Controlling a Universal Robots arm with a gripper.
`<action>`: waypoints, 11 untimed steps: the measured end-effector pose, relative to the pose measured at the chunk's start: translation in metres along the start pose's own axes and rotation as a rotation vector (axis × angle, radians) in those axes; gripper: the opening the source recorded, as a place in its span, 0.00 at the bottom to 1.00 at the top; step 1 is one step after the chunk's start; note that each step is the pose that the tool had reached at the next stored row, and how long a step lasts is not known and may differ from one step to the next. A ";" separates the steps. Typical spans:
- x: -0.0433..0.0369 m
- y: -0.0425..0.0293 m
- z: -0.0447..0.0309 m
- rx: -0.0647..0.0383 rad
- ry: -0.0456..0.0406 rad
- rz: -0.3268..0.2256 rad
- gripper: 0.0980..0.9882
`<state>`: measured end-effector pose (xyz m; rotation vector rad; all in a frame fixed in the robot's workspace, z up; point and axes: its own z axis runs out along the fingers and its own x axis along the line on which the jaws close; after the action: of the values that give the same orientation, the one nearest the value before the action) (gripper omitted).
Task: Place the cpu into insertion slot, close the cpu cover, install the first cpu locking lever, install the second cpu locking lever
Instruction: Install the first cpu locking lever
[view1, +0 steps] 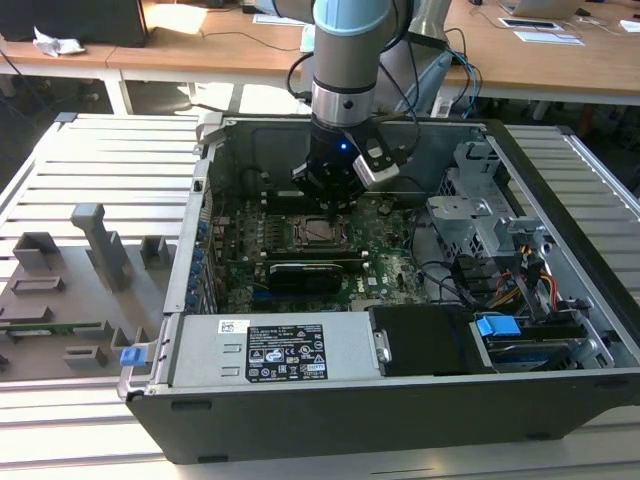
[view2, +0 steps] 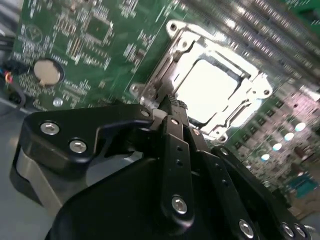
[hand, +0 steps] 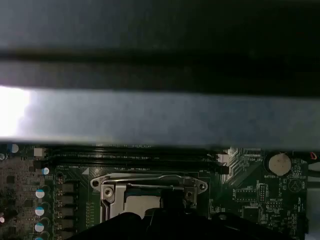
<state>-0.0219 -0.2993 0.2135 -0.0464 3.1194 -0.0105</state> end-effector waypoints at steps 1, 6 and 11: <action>0.0002 -0.0055 0.0000 0.000 0.0000 0.000 0.01; 0.0007 -0.0215 0.0001 0.002 0.0001 0.000 0.01; 0.0005 -0.0224 -0.0070 0.015 0.0006 0.000 0.01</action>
<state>-0.0220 -0.3216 0.2207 -0.0465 3.1196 -0.0341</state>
